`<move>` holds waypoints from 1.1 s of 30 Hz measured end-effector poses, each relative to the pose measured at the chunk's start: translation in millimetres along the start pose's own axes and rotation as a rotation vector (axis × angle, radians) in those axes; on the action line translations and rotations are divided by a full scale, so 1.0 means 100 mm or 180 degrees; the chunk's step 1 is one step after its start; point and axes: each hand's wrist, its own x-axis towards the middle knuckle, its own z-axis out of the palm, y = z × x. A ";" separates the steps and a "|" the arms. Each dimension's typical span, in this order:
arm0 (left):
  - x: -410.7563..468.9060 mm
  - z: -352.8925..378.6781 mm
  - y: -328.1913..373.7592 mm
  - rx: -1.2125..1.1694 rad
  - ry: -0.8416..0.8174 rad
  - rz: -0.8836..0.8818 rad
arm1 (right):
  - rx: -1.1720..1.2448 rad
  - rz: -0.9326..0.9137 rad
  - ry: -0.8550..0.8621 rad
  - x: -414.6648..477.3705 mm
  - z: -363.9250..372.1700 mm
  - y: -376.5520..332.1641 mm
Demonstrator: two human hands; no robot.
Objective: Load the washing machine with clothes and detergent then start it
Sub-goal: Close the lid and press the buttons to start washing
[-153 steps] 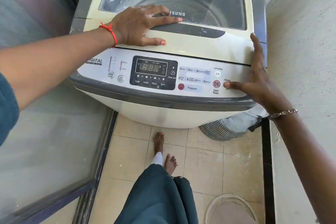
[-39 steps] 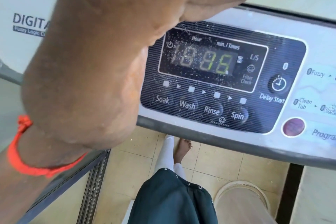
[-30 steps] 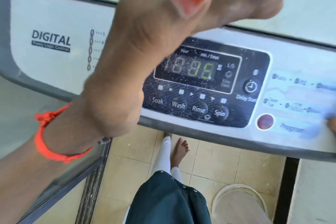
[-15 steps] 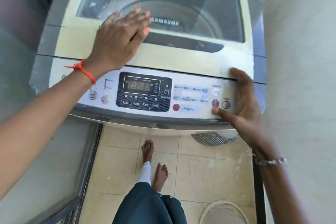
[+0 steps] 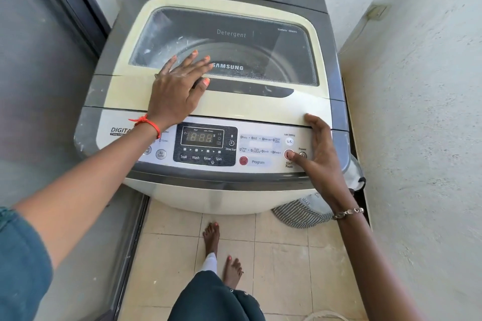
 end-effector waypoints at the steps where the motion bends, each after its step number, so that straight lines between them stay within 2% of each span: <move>1: 0.00 0.01 -0.01 -0.0003 0.0005 0.0005 | 0.0079 0.0025 0.0028 0.00 0.00 0.00; 7: 0.00 0.02 -0.02 0.0018 0.0025 0.0015 | 0.0118 0.0074 0.0120 0.02 0.04 -0.03; 11: 0.01 0.02 -0.01 -0.0020 0.0040 0.0003 | -0.0397 0.0031 0.0200 0.04 0.05 -0.06; 16: -0.01 0.02 0.00 0.0014 0.0046 -0.0030 | -0.0540 0.0043 0.0145 0.02 0.03 -0.07; 33: 0.00 0.01 0.02 0.0001 0.0062 -0.0106 | -0.0456 -0.0068 0.0072 0.03 0.00 -0.01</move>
